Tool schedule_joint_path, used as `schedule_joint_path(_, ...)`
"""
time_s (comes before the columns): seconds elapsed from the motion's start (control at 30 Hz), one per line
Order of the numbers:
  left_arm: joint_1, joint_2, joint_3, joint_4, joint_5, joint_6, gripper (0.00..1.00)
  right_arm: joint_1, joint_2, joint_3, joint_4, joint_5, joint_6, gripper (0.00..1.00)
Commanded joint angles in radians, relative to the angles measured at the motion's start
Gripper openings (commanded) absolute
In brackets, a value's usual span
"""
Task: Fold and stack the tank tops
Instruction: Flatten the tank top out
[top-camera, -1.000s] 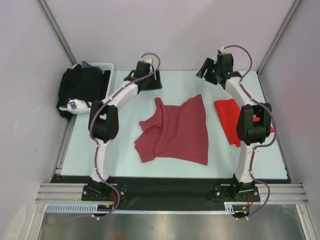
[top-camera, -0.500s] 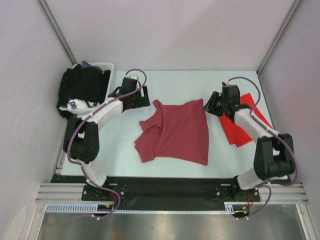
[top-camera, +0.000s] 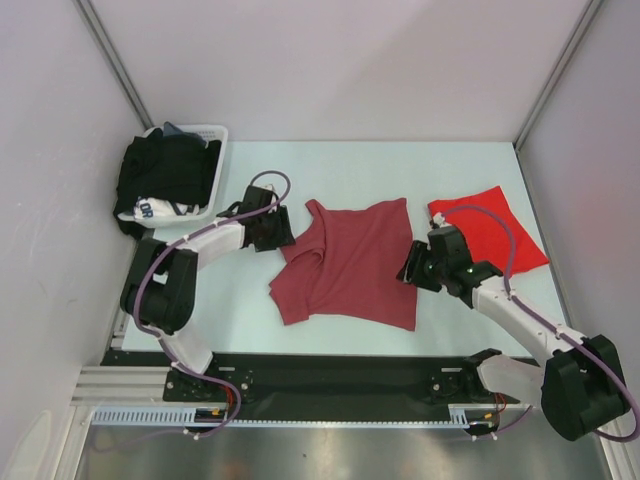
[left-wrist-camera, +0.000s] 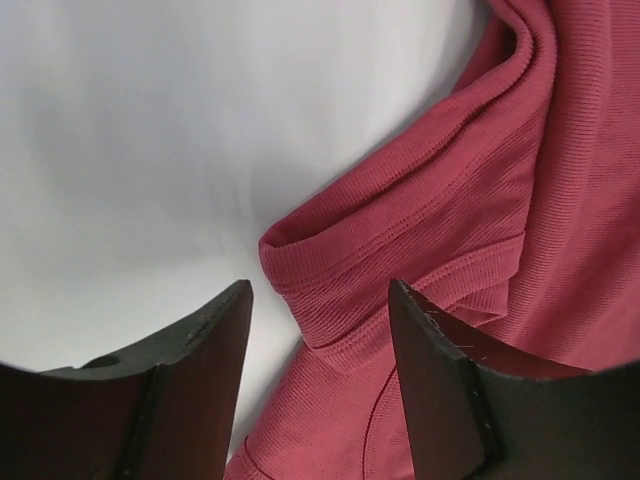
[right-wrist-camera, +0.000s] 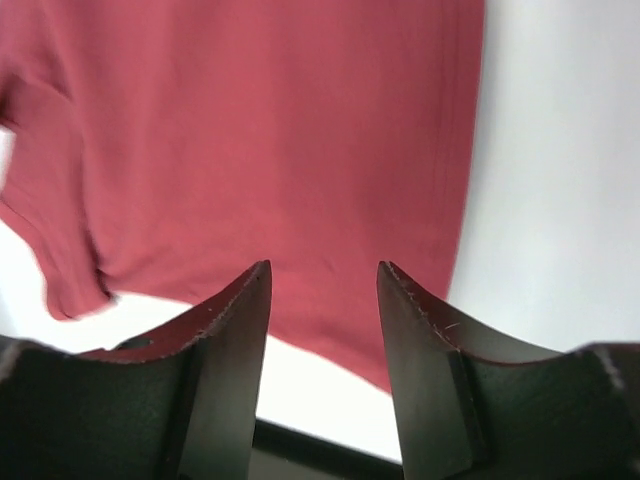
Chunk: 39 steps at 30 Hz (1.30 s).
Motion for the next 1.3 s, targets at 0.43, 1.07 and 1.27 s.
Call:
schedule_joint_path(0.43, 0.076, 0.092, 0.066, 0.051, -0.042, -0.013, 0.01, 0.128, -0.115, -0.212, -0.049, 0.153, 0.275, 0.48)
schedule_joint_path(1.07, 0.124, 0.042, 0.241, -0.138, -0.283, 0.084, 0.83, 0.165, -0.083, -0.212, -0.115, 0.207, 0.284, 0.33)
schedule_joint_path(1.27, -0.132, -0.26, -0.006, -0.183, -0.39, 0.099, 0.82, 0.166, -0.106, -0.197, -0.135, 0.207, 0.275, 0.27)
